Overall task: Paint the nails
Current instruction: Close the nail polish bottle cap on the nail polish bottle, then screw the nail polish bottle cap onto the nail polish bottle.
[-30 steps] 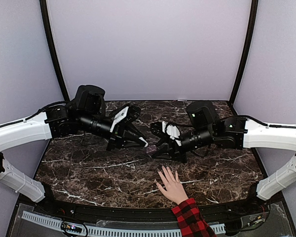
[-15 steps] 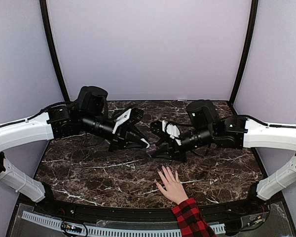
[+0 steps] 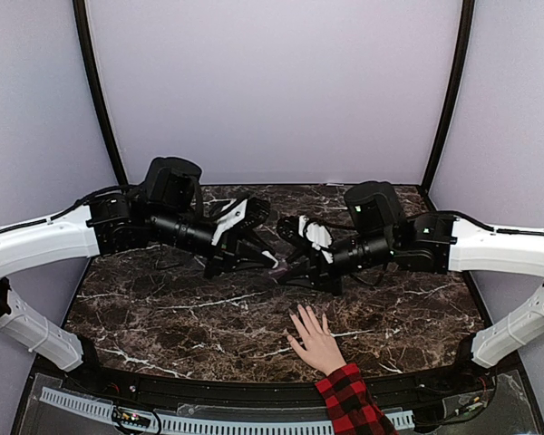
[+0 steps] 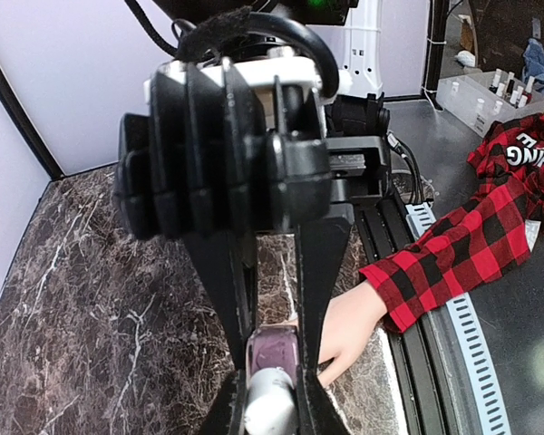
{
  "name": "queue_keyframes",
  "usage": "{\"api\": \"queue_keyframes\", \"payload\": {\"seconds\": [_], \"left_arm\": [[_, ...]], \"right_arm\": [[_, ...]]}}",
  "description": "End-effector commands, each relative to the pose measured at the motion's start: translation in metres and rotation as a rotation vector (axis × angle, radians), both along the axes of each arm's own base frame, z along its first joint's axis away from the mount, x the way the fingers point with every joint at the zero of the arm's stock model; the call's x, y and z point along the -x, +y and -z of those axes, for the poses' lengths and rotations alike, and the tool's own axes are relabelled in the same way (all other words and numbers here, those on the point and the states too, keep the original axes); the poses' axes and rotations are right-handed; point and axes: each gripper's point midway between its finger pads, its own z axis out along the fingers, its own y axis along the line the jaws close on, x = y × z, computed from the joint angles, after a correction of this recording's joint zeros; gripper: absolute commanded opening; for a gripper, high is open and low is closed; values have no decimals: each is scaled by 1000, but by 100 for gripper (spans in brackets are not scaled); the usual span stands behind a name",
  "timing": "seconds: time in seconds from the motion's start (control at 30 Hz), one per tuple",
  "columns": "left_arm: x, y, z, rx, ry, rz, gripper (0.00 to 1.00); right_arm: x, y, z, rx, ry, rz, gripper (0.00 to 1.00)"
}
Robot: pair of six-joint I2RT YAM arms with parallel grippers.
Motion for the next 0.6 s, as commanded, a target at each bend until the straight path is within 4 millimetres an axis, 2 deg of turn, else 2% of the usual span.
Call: {"api": "queue_keyframes", "payload": {"seconds": [0.0,0.2,0.37,0.57], "left_arm": [[3,-5,1,-22,11,4,0],[15,-5,5,-40,18,83,2],[29,-3,1,-40,17,176,4],[52,2,-2,-17,8,312,3]], "right_arm": [[-1,6,-69,-220,-110,13,0],[26,-1,-81,-273,-125,-124,0],[52,-1,-78,-257,-63,-277,0],[67,-6,-90,-289,-44,-339,0]]}}
